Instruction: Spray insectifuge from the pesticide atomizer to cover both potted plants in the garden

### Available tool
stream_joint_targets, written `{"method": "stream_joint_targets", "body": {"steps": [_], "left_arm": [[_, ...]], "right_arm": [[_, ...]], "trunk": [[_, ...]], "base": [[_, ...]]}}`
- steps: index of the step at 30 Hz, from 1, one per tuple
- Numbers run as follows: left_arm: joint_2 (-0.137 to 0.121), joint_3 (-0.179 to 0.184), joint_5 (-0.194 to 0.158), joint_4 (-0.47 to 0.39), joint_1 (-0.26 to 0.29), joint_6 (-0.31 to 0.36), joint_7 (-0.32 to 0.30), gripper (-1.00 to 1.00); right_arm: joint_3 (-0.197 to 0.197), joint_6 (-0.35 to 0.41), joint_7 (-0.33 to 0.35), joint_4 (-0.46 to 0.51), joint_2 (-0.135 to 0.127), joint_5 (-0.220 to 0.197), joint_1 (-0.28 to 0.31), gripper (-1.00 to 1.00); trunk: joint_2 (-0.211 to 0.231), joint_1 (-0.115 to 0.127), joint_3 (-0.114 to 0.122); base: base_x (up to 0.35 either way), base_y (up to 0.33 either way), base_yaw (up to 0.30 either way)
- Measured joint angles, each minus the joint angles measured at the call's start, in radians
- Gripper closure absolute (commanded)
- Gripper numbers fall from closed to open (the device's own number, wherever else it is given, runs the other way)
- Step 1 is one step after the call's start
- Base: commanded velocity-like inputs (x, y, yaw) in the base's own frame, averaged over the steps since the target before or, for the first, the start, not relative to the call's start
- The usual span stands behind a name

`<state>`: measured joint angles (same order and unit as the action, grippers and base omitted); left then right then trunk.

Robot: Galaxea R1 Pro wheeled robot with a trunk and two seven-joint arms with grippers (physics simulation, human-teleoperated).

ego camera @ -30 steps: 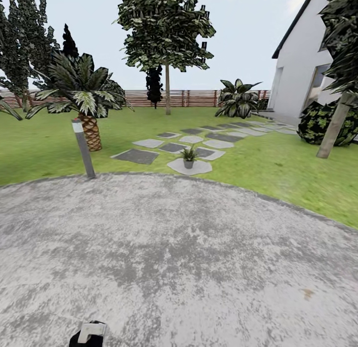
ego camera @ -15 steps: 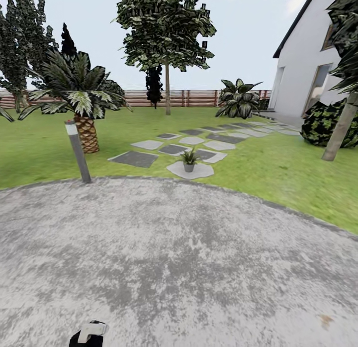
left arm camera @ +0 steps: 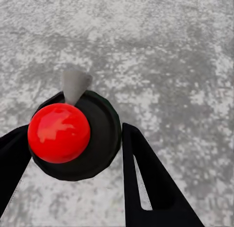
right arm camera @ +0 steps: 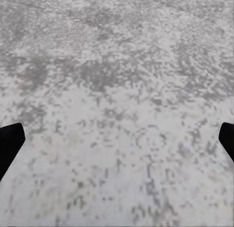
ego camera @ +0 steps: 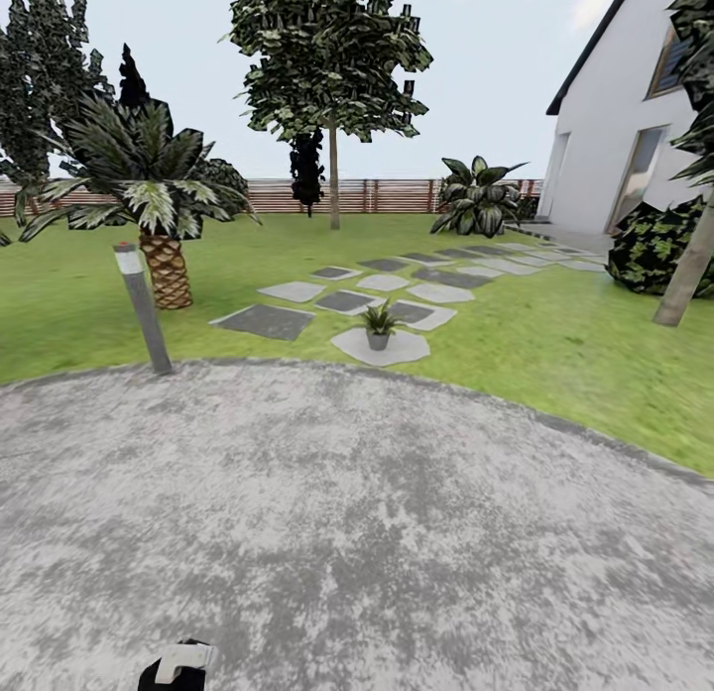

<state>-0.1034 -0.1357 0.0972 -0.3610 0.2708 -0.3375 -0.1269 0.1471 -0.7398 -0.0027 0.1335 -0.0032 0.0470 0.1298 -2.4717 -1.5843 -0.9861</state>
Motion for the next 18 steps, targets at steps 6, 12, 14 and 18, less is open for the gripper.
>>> {"method": "stream_joint_targets", "body": {"steps": [6,12,14,18], "left_arm": [[0.0,0.0,-0.001,0.0,0.0,0.0,0.0,1.0],[0.0,0.0,-0.001,0.0,0.0,0.0,0.0,1.0],[0.0,0.0,-0.001,0.0,0.0,0.0,0.0,1.0],[0.0,0.0,-0.001,0.0,0.0,0.0,0.0,1.0]], "right_arm": [[0.0,0.0,0.0,0.0,0.0,0.0,0.0,-1.0],[0.0,0.0,0.0,0.001,0.0,0.0,0.0,-1.0],[0.0,0.0,0.0,0.0,0.0,0.0,0.0,-1.0],[0.0,0.0,0.0,0.0,0.0,0.0,0.0,-1.0]], "trunk": [[0.0,0.0,0.0],[0.0,0.0,0.0],[0.0,0.0,0.0],[0.0,0.0,0.0]], "base": [[0.34,0.0,0.0],[0.34,0.0,0.0],[0.34,0.0,0.0],[0.34,0.0,0.0]]}}
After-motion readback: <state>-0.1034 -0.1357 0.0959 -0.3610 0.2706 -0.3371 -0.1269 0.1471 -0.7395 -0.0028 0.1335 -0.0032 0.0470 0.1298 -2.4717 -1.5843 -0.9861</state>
